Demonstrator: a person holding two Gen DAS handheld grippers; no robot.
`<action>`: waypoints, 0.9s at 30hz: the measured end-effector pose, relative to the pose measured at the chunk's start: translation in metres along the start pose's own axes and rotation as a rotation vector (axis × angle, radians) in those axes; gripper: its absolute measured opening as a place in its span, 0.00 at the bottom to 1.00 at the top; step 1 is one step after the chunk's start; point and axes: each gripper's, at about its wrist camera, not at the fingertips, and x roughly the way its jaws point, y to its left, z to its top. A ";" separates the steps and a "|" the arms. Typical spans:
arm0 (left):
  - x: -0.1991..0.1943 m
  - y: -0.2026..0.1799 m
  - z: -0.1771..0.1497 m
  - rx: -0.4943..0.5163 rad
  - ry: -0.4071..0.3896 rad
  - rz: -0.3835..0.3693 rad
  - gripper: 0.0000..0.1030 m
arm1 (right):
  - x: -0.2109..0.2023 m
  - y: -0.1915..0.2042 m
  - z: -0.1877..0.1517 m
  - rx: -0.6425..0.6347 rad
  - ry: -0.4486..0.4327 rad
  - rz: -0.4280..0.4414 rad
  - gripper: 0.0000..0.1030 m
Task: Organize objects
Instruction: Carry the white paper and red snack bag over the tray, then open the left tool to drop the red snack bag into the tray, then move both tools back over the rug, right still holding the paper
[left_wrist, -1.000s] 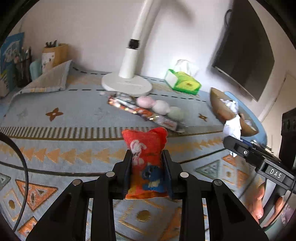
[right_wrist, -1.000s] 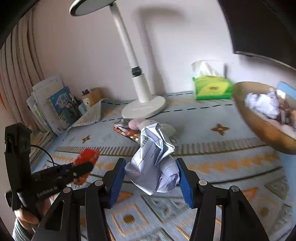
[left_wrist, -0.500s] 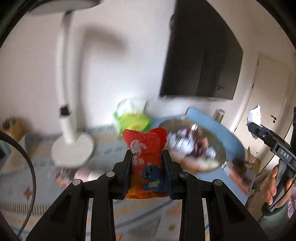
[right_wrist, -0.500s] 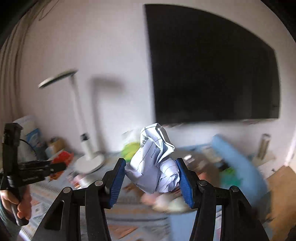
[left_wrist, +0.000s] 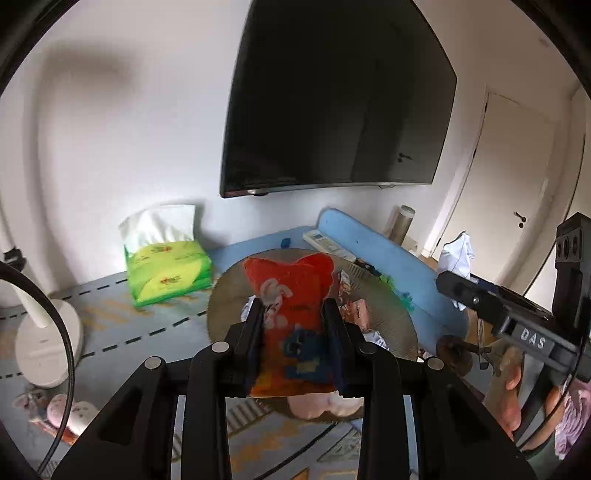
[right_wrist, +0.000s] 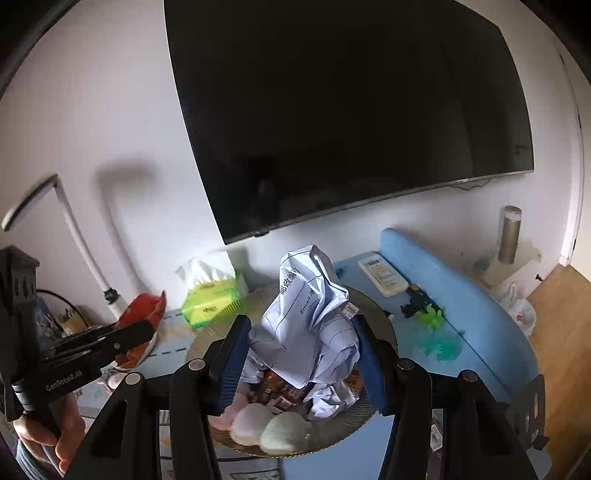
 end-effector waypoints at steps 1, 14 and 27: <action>0.004 -0.001 0.000 0.000 -0.003 -0.002 0.27 | 0.002 0.000 0.001 -0.003 0.002 0.000 0.54; -0.015 0.033 -0.018 -0.070 -0.019 0.006 0.71 | 0.009 -0.025 -0.015 0.079 0.041 0.003 0.95; -0.173 0.146 -0.088 -0.170 -0.088 0.241 0.73 | -0.036 0.040 -0.046 -0.102 0.050 0.024 0.95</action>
